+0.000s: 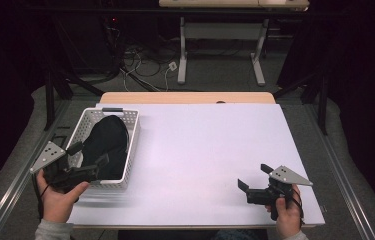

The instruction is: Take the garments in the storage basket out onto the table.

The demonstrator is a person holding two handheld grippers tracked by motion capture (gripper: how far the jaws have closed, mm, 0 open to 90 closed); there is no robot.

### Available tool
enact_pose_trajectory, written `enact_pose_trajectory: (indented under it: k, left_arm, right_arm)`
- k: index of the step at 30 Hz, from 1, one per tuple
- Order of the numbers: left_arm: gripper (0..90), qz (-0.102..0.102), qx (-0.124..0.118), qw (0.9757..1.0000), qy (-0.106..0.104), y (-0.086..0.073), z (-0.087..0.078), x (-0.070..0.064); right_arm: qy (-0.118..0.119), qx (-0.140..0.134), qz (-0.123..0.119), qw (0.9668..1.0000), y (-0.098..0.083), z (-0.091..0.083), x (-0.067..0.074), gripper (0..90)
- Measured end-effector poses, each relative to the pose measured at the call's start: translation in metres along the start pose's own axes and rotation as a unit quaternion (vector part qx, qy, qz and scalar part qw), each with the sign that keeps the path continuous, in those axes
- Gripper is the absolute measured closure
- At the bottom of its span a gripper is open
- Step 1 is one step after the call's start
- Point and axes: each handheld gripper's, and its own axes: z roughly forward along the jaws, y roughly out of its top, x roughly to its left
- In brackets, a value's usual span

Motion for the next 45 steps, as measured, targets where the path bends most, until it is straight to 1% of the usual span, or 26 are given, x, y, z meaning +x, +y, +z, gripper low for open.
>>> enact_pose_trajectory:
  k: [3, 5, 7, 9, 10, 11, 14, 17, 21, 24, 25, 28, 30, 31, 32, 33, 35, 36, 37, 38, 39, 42, 45]
  left_arm:
    - [0.3, 0.005, 0.002, 1.0, -0.004, 0.006, 0.004, -0.001]
    - [0.3, 0.004, 0.003, 1.0, -0.004, 0.008, 0.006, -0.001]
    - [0.3, 0.002, 0.006, 1.0, -0.004, 0.011, 0.008, 0.0]
    - [0.3, -0.004, 0.008, 0.9999, -0.01, 0.015, 0.01, 0.001]
    - [0.3, -0.004, 0.008, 0.9999, -0.01, 0.015, 0.01, 0.001]
    - [0.3, -0.01, 0.009, 0.9998, -0.012, 0.018, 0.012, 0.002]
    - [0.3, -0.012, 0.01, 0.9998, -0.011, 0.022, 0.013, 0.004]
    - [0.3, -0.021, 0.007, 0.9997, -0.012, 0.026, 0.015, 0.008]
    - [0.4, -0.023, 0.009, 0.9996, -0.01, 0.031, 0.018, 0.012]
    - [0.4, -0.02, 0.017, 0.9996, -0.004, 0.032, 0.021, 0.015]
    - [0.3, -0.02, 0.019, 0.9996, 0.0, 0.033, 0.022, 0.017]
    - [0.4, -0.021, 0.022, 0.9995, 0.004, 0.033, 0.024, 0.019]
    - [0.4, -0.02, 0.026, 0.9994, 0.012, 0.034, 0.026, 0.022]
    - [0.4, -0.015, 0.034, 0.9992, 0.017, 0.035, 0.027, 0.025]
    - [0.3, -0.015, 0.034, 0.9992, 0.017, 0.035, 0.027, 0.025]
    - [0.3, -0.018, 0.035, 0.9989, 0.026, 0.036, 0.03, 0.027]
    - [0.4, -0.016, 0.045, 0.9983, 0.033, 0.037, 0.032, 0.03]
    - [0.8, -0.017, 0.049, 0.998, 0.036, 0.038, 0.033, 0.032]
    - [0.9, -0.021, 0.054, 0.9974, 0.042, 0.038, 0.036, 0.036]
    - [0.9, -0.021, 0.054, 0.9974, 0.042, 0.038, 0.036, 0.036]
    - [0.9, -0.023, 0.057, 0.997, 0.047, 0.038, 0.038, 0.039]
    - [0.9, -0.032, 0.064, 0.9962, 0.049, 0.039, 0.042, 0.044]
    - [0.7, -0.038, 0.071, 0.9952, 0.056, 0.038, 0.046, 0.048]
  right_arm:
    - [0.002, 0.003, 0.001, 1.0, 0.0, 0.0, 0.001, 0.0]
    - [0.002, 0.003, 0.001, 1.0, 0.0, 0.0, 0.001, 0.0]
    - [0.003, 0.002, 0.001, 1.0, 0.0, 0.0, 0.001, 0.0]
    - [0.003, -0.001, -0.001, 1.0, 0.0, 0.0, 0.0, 0.0]
    - [0.003, -0.001, -0.001, 1.0, 0.0, 0.0, 0.0, 0.0]
    - [0.002, -0.001, -0.003, 1.0, 0.0, 0.0, 0.0, 0.0]
    - [0.001, 0.0, -0.001, 1.0, 0.0, 0.0, 0.0, 0.0]
    - [0.001, 0.0, -0.001, 1.0, 0.0, 0.0, 0.0, 0.0]
    - [0.003, 0.001, 0.002, 1.0, 0.0, 0.0, 0.0, 0.0]
    - [0.004, 0.002, 0.001, 1.0, 0.0, 0.0, 0.0, 0.0]
    - [0.004, 0.002, 0.001, 1.0, 0.0, 0.0, 0.001, 0.0]
    - [0.003, 0.002, 0.002, 1.0, 0.0, 0.0, 0.001, 0.0]
    - [0.004, 0.002, 0.001, 1.0, 0.0, 0.0, 0.0, 0.0]
    - [0.002, 0.002, 0.001, 1.0, 0.0, 0.0, 0.0, 0.0]
    - [0.002, 0.002, 0.001, 1.0, 0.0, 0.0, 0.0, 0.0]
    - [0.005, 0.0, 0.003, 1.0, 0.0, 0.001, 0.0, 0.0]
    - [0.005, 0.001, 0.005, 1.0, 0.0, 0.001, 0.0, 0.0]
    - [0.004, -0.002, 0.004, 1.0, -0.001, 0.001, 0.0, 0.0]
    - [0.005, 0.001, 0.004, 1.0, -0.001, 0.001, -0.001, 0.0]
    - [0.005, 0.001, 0.004, 1.0, -0.001, 0.001, -0.001, 0.0]
    - [0.005, 0.001, 0.002, 1.0, -0.001, 0.001, -0.001, 0.0]
    - [0.005, 0.001, 0.004, 1.0, -0.001, 0.001, -0.001, 0.0]
    - [0.005, 0.003, 0.005, 1.0, -0.001, 0.002, -0.002, 0.0]
